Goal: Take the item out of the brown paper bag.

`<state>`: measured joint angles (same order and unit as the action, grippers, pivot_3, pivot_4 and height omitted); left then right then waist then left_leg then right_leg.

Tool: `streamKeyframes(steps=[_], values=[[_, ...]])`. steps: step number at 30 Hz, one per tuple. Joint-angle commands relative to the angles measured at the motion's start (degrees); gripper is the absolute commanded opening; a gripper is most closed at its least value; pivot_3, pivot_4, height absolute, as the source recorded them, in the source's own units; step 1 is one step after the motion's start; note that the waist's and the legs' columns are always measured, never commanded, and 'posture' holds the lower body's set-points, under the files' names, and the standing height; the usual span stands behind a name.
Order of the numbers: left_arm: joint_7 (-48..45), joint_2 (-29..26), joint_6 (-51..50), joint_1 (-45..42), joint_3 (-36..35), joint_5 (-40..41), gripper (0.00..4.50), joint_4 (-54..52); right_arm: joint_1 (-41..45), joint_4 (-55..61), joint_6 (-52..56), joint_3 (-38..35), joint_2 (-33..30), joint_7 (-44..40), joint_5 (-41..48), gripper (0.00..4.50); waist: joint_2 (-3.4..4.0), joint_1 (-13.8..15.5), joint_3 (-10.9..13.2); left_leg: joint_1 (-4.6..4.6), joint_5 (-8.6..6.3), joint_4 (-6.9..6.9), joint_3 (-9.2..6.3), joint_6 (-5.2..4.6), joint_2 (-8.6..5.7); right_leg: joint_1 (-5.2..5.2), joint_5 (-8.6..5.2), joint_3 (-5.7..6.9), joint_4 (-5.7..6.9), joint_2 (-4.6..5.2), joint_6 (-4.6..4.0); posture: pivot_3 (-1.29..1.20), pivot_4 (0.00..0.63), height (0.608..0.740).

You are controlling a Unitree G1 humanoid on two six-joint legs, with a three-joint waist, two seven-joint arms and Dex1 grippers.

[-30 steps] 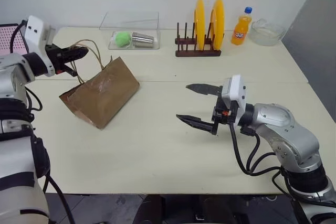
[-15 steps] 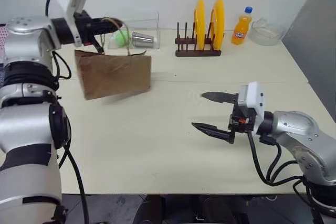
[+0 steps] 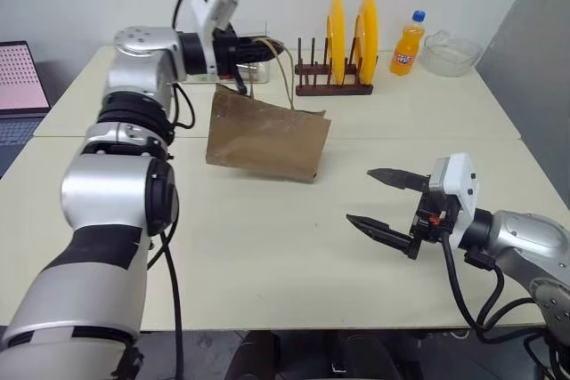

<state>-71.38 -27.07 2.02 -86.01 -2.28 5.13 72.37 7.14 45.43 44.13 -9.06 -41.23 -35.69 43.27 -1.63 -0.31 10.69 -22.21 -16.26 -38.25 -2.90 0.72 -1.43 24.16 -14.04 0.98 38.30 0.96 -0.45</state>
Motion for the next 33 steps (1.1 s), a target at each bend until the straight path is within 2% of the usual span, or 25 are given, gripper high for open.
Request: streamKeyframes(steps=[1, 9, 18, 27, 33], values=[[1.8, 2.2, 1.9, -3.9, -1.6, 0.5, 0.06, -0.4, -2.4, 4.2, 2.1, -3.7, -0.6, 3.4, 3.5, 4.50, -0.04, 0.1, 0.0, 0.00, 0.00, -0.03, 0.00, 0.00, 0.00, 0.00, 0.00, 0.00, 0.06, 0.00, 0.00, 0.00, 0.150, 0.740], [6.4, 7.5, 2.7, -5.7, -3.0, 0.4, 0.06, 1.7, -7.4, 7.2, 3.6, -8.2, -0.1, 10.3, 6.5, 4.50, -0.09, 0.0, 0.1, -0.03, -0.01, -0.58, 0.06, -0.03, -0.01, -0.01, -0.18, -0.04, 0.55, 0.00, 0.31, 0.00, 0.150, 0.740], [12.6, 11.8, 4.2, -6.5, -3.8, -1.0, 0.06, 3.2, -11.0, 8.6, 1.7, -9.6, 0.0, 13.0, 6.5, 4.50, -0.10, 0.0, 0.1, 0.02, 0.00, -0.61, 0.07, -0.03, 0.00, -0.02, -0.19, -0.07, 0.63, -0.04, 0.32, 0.00, 0.150, 0.740], [16.0, 14.6, 5.9, -5.7, -3.3, -3.6, 0.06, 4.0, -11.6, 9.1, 0.6, -8.6, 0.2, 14.5, 6.6, 4.50, -0.11, 0.0, 0.1, 0.02, -0.01, -0.61, 0.10, -0.03, 0.00, -0.02, -0.18, -0.10, 0.63, -0.04, 0.32, 0.00, 0.150, 0.740], [16.1, 14.5, 6.8, -4.4, -2.5, -6.1, 0.06, 4.2, -12.0, 10.3, 0.8, -7.8, 0.7, 16.5, 7.0, 4.50, -0.11, 0.0, 0.1, 0.02, -0.01, -0.61, 0.11, -0.03, 0.00, -0.02, -0.18, -0.11, 0.63, -0.04, 0.32, 0.00, 0.150, 0.740]])
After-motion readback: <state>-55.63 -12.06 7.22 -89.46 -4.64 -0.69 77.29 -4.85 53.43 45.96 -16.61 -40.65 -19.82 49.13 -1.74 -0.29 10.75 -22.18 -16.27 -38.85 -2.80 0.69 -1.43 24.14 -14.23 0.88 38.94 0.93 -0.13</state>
